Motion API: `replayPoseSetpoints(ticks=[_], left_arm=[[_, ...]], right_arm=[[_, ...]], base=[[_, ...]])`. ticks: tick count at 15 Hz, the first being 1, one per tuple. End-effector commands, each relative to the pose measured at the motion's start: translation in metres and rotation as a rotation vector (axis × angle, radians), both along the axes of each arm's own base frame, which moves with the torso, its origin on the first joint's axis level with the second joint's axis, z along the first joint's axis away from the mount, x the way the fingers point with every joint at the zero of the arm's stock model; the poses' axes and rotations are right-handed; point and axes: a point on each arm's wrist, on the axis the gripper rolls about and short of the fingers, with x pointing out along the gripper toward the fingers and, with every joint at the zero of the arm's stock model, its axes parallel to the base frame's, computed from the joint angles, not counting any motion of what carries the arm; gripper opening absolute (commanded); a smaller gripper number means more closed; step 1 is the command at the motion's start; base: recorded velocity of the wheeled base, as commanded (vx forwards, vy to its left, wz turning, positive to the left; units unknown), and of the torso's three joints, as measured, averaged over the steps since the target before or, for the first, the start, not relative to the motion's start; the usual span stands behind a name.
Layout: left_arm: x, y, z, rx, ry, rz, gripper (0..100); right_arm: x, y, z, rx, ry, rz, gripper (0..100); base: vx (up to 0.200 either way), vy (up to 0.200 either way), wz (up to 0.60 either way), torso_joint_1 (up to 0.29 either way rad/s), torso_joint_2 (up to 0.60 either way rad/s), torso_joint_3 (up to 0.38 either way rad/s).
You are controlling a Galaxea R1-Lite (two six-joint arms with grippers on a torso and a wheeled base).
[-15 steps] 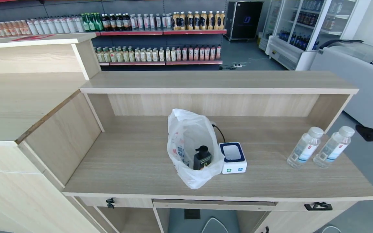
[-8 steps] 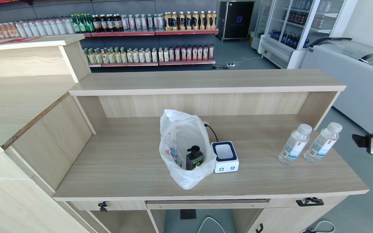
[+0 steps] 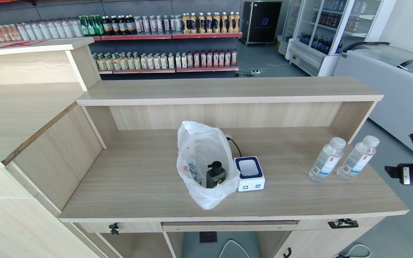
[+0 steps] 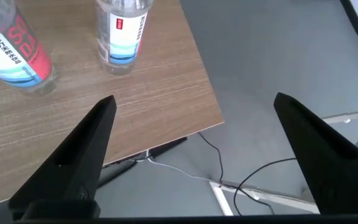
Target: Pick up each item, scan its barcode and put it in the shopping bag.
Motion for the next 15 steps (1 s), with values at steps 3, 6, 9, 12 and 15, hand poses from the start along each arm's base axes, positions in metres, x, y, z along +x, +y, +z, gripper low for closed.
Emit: replayPoseSetpoints(ticks=[3,6,9,12,15], left_arm=[[0.0,0.0,0.0,0.0,0.0,0.001,100],[0.0,0.0,0.0,0.0,0.0,0.001,100],[0.0,0.0,0.0,0.0,0.0,0.001,100],[0.0,0.0,0.0,0.0,0.0,0.001,100],[0.0,0.0,0.0,0.0,0.0,0.001,100]], right_arm=[[0.019,0.001,-0.021,0.023,0.003,0.066,100],[0.037,0.004,-0.042,0.011,-0.018,0.1,100],[0.049,0.014,-0.056,0.007,-0.029,0.14,100],[0.062,0.025,-0.066,-0.002,-0.057,0.182,100],[0.073,0.038,-0.076,-0.006,-0.078,0.224,100]], base=[[0.0,0.0,0.0,0.0,0.0,0.0],[0.0,0.0,0.0,0.0,0.0,0.0],[0.0,0.0,0.0,0.0,0.0,0.0],[0.0,0.0,0.0,0.0,0.0,0.0],[0.0,0.0,0.0,0.0,0.0,0.0]])
